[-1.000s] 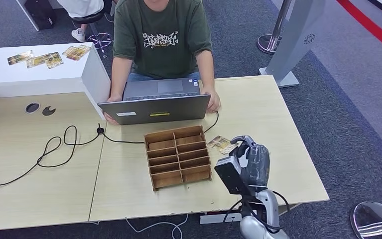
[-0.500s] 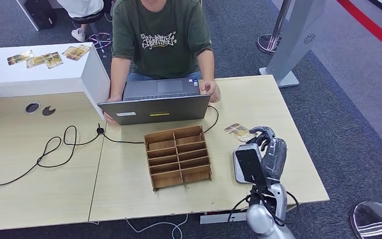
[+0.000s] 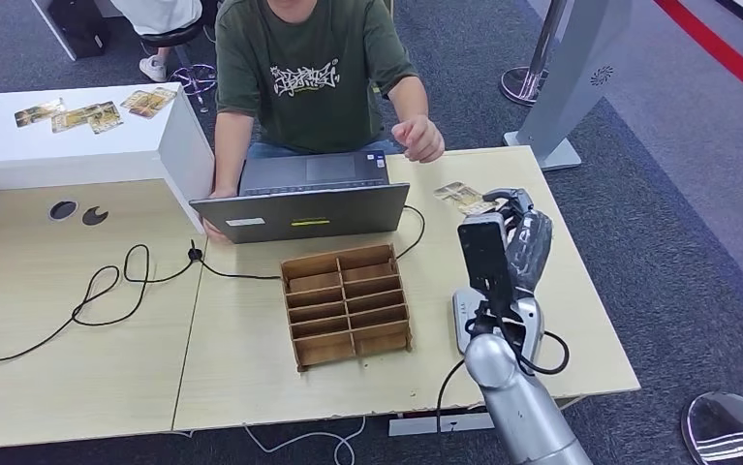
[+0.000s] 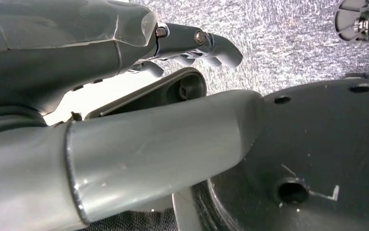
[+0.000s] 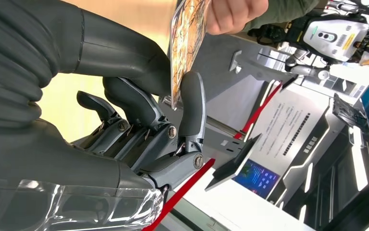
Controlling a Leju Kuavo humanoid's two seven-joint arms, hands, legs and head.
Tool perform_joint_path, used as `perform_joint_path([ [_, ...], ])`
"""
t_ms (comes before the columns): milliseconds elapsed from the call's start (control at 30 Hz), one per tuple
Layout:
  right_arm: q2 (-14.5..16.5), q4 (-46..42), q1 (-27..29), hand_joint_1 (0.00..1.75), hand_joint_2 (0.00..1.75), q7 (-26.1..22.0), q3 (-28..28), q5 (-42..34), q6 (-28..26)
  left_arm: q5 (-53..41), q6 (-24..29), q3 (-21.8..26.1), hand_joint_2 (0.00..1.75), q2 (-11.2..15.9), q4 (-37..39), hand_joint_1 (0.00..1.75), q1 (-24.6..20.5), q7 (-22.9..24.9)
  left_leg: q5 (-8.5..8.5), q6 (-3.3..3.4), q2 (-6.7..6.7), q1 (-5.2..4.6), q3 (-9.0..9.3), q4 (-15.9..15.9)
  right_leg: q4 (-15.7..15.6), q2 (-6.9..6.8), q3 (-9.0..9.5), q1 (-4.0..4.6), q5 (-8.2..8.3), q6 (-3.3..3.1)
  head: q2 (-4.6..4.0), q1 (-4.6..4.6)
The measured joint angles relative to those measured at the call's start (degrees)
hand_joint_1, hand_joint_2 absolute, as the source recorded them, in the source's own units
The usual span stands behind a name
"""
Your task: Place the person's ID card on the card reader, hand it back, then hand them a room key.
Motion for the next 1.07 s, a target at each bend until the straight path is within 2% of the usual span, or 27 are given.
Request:
perform_joint_path([
  [267, 1.87, 11.68, -13.32, 1.75, 1.75, 2.96, 1.72, 1.78, 0.02, -1.84, 0.17, -0.48, 0.0, 1.44, -0.14, 0.0, -0.6, 1.09, 0.06, -0.05, -0.01, 0.01, 0.0, 0.0, 0.03, 0.0, -0.01, 0.01, 0.02, -0.02, 0.01, -0.01],
  [567, 5.34, 26.69, -26.82, 1.75, 1.75, 7.06, 4.21, 5.24, 0.14, -3.87, 0.26, -1.28, 0.0, 3.24, -1.61, 0.0, -0.97, 2.17, 0.09, -0.06, -0.02, 0.02, 0.0, 0.0, 0.05, 0.0, -0.03, 0.01, 0.02, -0.04, 0.01, 0.01],
  [833, 7.01, 38.85, -35.59, 1.75, 1.75, 12.45, 5.3, 10.22, 0.4, -5.51, 0.21, -3.8, 0.0, 4.46, -2.76, 0.0, -1.68, 2.92, 0.09, -0.06, -0.04, 0.01, -0.01, 0.0, 0.04, -0.02, -0.02, 0.01, 0.03, -0.03, 0.01, 0.01],
  [1067, 7.07, 46.35, -39.72, 1.75, 1.75, 16.82, 6.06, 13.54, 0.8, -6.43, 0.15, -5.48, 0.0, 5.16, -3.41, 0.0, -1.91, 3.17, 0.09, -0.06, -0.05, 0.01, -0.01, 0.0, 0.04, -0.02, -0.03, 0.01, 0.03, -0.03, 0.0, 0.0],
])
